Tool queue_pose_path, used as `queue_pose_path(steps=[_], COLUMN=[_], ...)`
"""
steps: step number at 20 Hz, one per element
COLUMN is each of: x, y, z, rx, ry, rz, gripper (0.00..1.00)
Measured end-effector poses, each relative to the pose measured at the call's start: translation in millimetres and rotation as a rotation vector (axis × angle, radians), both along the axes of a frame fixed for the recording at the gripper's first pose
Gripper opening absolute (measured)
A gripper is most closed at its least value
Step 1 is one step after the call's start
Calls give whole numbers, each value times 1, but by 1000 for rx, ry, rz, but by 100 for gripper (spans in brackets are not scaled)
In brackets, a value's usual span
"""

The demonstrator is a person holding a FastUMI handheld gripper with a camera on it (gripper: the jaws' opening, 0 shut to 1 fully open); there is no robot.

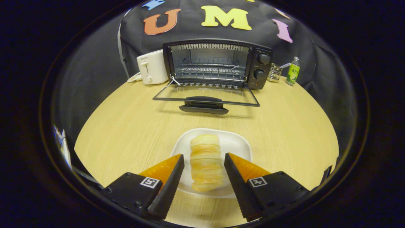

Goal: Open the toaster oven, put the food inside, and close the toaster oven door.

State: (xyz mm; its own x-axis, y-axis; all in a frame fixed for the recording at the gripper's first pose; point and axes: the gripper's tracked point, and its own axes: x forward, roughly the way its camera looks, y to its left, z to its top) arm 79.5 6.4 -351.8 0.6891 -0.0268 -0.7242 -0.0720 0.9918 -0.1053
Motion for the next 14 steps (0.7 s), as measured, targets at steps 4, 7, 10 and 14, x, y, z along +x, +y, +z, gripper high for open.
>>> queue_pose_path(steps=[4,7,10,14], x=[2,2,4,6], y=[1,-1,-1,-3], z=[-5,-6,-8,-10], rx=[-19,3,1,16], ry=[1,10,15,10], rz=[43,29,34,12], gripper=[76,67,64,62])
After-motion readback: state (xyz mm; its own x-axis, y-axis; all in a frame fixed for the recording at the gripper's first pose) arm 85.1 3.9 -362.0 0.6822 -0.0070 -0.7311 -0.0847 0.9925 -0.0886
